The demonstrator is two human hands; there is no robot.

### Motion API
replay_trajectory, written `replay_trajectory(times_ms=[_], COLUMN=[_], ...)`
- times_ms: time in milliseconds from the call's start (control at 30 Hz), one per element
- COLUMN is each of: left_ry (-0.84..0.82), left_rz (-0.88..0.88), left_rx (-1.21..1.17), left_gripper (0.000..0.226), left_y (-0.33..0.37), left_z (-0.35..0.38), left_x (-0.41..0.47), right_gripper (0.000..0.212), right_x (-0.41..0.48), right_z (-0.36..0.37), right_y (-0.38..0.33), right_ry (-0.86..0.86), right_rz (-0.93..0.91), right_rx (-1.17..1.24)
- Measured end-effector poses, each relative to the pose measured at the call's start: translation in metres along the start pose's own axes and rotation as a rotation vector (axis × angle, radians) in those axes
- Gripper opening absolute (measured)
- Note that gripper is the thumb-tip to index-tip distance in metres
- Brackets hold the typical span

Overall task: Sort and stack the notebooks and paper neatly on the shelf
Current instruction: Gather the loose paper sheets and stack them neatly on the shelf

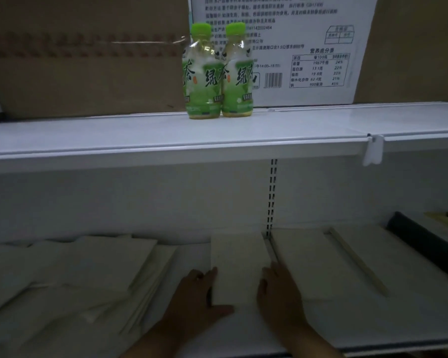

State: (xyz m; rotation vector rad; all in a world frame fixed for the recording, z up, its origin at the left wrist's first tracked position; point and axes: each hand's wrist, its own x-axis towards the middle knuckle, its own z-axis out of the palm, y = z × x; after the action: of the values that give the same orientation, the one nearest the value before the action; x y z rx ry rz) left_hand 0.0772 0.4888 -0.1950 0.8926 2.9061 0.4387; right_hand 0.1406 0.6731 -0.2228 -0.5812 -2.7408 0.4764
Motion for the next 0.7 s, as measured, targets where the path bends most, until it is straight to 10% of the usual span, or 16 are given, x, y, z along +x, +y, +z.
replay_trajectory(times_ms=[267, 700], left_ry=[-0.092, 0.272], left_rz=[-0.123, -0.321], left_rx=[-0.179, -0.005], left_gripper=[0.092, 0.035], left_y=[0.016, -0.108], left_z=[-0.014, -0.123], left_x=[-0.020, -0.145], right_gripper=[0.026, 0.037], right_x=[-0.003, -0.021], right_z=[-0.008, -0.031], right_y=[-0.008, -0.055], right_ry=[0.032, 0.121], right_rz=[0.003, -0.337], right_rx=[0.020, -0.020])
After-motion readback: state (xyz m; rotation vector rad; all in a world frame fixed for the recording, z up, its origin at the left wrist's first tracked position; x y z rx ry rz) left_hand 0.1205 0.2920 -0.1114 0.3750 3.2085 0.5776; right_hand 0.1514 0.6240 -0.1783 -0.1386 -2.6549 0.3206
